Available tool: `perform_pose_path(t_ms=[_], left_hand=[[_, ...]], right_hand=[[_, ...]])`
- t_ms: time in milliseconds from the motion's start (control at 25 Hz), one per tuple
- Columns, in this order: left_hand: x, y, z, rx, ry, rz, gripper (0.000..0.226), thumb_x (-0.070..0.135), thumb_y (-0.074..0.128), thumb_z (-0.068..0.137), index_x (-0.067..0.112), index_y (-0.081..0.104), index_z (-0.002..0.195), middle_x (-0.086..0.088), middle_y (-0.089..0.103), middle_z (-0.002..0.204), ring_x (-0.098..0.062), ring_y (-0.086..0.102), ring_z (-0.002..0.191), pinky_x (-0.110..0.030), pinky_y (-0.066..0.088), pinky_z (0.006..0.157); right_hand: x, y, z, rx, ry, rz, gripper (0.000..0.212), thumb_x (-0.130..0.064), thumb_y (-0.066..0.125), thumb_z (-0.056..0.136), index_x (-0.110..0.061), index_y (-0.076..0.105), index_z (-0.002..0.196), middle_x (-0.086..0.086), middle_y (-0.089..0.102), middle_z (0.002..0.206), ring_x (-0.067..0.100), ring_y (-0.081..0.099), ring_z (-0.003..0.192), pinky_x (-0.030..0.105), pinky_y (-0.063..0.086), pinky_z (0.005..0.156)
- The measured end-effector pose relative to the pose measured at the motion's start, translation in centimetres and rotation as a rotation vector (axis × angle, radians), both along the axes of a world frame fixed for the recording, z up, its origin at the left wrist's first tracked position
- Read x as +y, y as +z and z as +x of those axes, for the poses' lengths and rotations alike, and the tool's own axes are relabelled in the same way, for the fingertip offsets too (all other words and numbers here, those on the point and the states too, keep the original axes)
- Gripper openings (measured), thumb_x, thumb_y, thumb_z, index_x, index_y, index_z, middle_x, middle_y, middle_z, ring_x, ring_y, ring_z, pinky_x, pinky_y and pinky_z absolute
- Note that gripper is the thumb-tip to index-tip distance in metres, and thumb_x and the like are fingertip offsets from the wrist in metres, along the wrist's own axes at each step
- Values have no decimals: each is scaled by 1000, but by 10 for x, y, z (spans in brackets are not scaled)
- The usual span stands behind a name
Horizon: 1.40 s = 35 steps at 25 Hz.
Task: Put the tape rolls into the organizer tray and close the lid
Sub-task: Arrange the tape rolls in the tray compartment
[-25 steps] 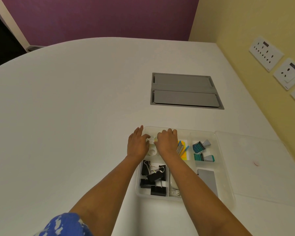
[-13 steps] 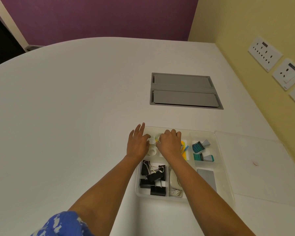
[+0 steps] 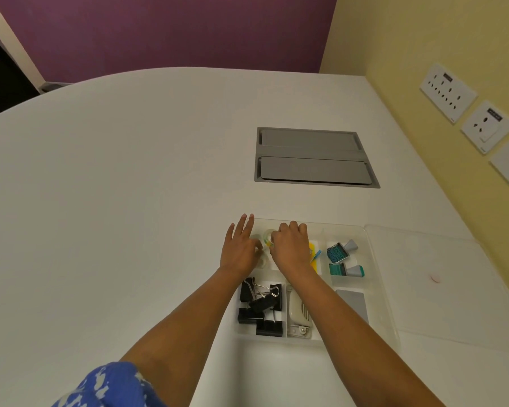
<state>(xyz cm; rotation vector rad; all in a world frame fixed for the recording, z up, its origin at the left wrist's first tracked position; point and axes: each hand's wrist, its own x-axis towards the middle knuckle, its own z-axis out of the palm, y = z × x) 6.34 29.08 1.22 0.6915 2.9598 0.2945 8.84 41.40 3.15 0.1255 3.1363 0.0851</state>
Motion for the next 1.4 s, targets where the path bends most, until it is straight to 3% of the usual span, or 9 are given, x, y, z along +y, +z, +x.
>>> perform_pose_path(t_ms=[360, 520, 680, 800, 1040, 1400], left_hand=[[1, 6, -1, -11, -6, -23, 27, 37, 51, 94, 25, 72, 106, -4, 2, 161, -22, -4, 149, -38, 1, 121], [1, 6, -1, -19, 10, -18, 25, 36, 52, 94, 25, 72, 105, -2, 3, 161, -22, -4, 149, -38, 2, 121], [1, 4, -1, -16, 41, 28, 24, 34, 53, 94, 25, 73, 105, 0, 7, 161, -21, -4, 149, -38, 2, 121], [3, 3, 0, -16, 68, 70, 24, 36, 55, 93, 24, 72, 105, 1, 11, 161, -21, -2, 149, -39, 2, 121], [5, 1, 2, -35, 67, 147, 28, 34, 47, 97, 24, 69, 111, -1, 12, 161, -21, 2, 149, -39, 5, 121], [-2, 4, 4, -39, 27, -53, 38, 42, 58, 89, 29, 58, 125, -5, -7, 161, -24, -9, 149, -44, -1, 120]], right_hand=[[2, -9, -3, -61, 25, 46, 22, -15, 51, 95, -12, 65, 111, 9, 64, 111, 27, 50, 112, 36, 34, 99], [1, -12, 0, -33, -8, -37, 23, -17, 53, 94, -15, 64, 114, 7, 67, 111, 27, 51, 111, 36, 33, 97], [0, -7, 3, 30, -100, -211, 28, -35, 53, 93, -20, 67, 111, 4, 72, 107, 26, 53, 110, 37, 31, 94], [1, -3, 4, -85, -98, -219, 33, -45, 55, 89, -21, 69, 108, 6, 72, 107, 26, 52, 112, 38, 30, 97], [-2, 5, 5, -108, -54, -50, 26, -27, 52, 93, -13, 66, 109, 9, 70, 108, 26, 52, 113, 37, 31, 102], [-6, 8, 5, -138, 36, 97, 25, -7, 46, 95, -8, 59, 117, 11, 64, 116, 29, 47, 119, 36, 32, 103]])
